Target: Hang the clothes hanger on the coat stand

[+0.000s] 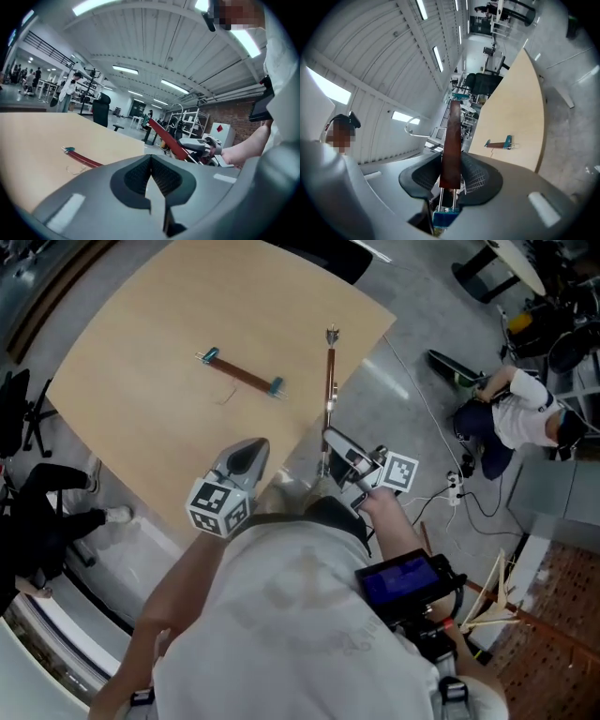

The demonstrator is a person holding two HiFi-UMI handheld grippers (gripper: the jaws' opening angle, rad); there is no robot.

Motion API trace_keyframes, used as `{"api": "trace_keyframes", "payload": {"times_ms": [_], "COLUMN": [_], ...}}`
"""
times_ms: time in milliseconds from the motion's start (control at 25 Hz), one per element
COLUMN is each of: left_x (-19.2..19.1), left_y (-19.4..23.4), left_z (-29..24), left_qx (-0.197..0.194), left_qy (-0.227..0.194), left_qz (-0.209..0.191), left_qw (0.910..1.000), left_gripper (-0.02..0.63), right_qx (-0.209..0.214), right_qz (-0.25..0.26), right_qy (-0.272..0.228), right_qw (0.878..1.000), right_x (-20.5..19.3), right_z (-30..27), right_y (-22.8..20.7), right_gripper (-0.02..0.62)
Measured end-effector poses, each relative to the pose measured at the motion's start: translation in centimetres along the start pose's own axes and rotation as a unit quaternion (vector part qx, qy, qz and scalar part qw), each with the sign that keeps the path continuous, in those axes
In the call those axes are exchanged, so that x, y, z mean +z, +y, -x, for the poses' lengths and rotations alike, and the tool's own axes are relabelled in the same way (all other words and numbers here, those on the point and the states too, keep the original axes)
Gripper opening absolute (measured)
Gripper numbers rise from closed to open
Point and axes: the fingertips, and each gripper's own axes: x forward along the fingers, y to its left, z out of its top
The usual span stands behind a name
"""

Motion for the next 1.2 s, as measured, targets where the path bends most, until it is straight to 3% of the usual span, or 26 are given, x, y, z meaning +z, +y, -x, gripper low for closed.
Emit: {"api": "trace_keyframes", "payload": {"times_ms": [240, 400, 720, 1000, 1200], "left_x": [-1.3, -2.1, -5.8, -10.0, -12.8], "left_y": [-5.2, -11.5, -24.2, -37.9, -44.9], "left_z": [-3.3, -5.5, -7.3, -7.7, -8.7], "left_qx": [-0.085, -0.151, -0.224, -0.316, -0.362], "left_qy": [0.036, 0.052, 0.084, 0.112, 0.130], "left_qz": [-0.024, -0.058, -0.094, -0.131, -0.145], "left_qw": [0.9954, 0.9854, 0.9665, 0.9328, 0.9117], "left_gripper": [0.002, 0.002, 0.002, 0.002, 0.002], "right_qx": [-0.029, -0.035, -0.049, -0.081, -0.100], "right_qz": [-0.003, 0.011, 0.023, 0.039, 0.037], "right_qy": [-0.079, -0.134, -0.214, -0.300, -0.364], "right_qw": [0.996, 0.990, 0.975, 0.950, 0.925], "right_x": [0.1, -0.5, -3.1, -7.0, -9.7], "right_z": [7.4, 14.3, 28.0, 41.3, 49.2], "right_y": [0.0, 1.1, 3.4, 6.0, 7.0], "right_gripper": [0.143, 0.143, 0.141, 0.141, 0.141]}}
